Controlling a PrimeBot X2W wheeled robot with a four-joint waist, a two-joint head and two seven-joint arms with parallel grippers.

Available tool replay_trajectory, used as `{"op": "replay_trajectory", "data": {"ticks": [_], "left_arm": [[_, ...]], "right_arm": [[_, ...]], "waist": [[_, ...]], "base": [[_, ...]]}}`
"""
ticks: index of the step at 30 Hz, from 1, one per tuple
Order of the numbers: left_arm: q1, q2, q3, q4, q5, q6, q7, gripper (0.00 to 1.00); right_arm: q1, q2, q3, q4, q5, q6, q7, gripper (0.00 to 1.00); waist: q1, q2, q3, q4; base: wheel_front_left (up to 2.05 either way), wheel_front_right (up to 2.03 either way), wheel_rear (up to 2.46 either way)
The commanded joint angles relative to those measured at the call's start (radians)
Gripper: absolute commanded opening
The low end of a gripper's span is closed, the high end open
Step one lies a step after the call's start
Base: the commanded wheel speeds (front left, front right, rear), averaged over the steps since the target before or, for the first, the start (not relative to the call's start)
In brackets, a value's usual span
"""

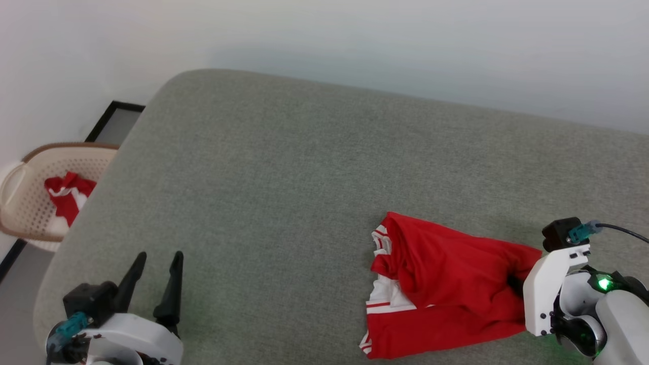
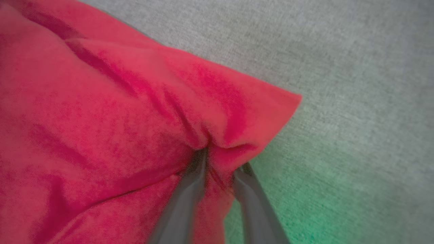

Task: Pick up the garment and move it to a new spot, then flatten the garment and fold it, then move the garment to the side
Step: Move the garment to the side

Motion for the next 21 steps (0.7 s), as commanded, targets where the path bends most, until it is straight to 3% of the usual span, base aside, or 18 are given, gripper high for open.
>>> {"op": "replay_trajectory", "data": {"ticks": [1, 11, 17, 21], "left_arm": [[-0.012, -0.001, -0.001, 0.004, -0.006, -0.002, -0.005, 1.00], [-0.063, -0.012, -0.029, -0.024, 0.002, -0.002, -0.008, 1.00], [-0.108, -0.005, -0.057, -0.035, 0.008, -0.002, -0.008, 1.00], [-0.147, 0.011, -0.073, -0.045, -0.002, -0.002, -0.008, 1.00]], "right_arm": [[0.014, -0.003, 0.010, 0.017, -0.011, -0.002, 0.000, 0.00], [-0.051, -0.107, -0.025, -0.084, -0.037, -0.002, 0.019, 0.00], [-0.081, -0.166, -0.035, -0.129, -0.049, -0.002, 0.042, 0.00], [-0.133, -0.197, -0.024, -0.151, -0.059, -0.002, 0.050, 0.00]], "waist": [[0.0000, 0.0000, 0.002, 0.000], [0.0000, 0.0000, 0.034, -0.073], [0.0000, 0.0000, 0.065, -0.151], [0.0000, 0.0000, 0.096, -0.239]], "base": [[0.00, 0.00, 0.00], [0.00, 0.00, 0.00], [0.00, 0.00, 0.00], [0.00, 0.00, 0.00]]}}
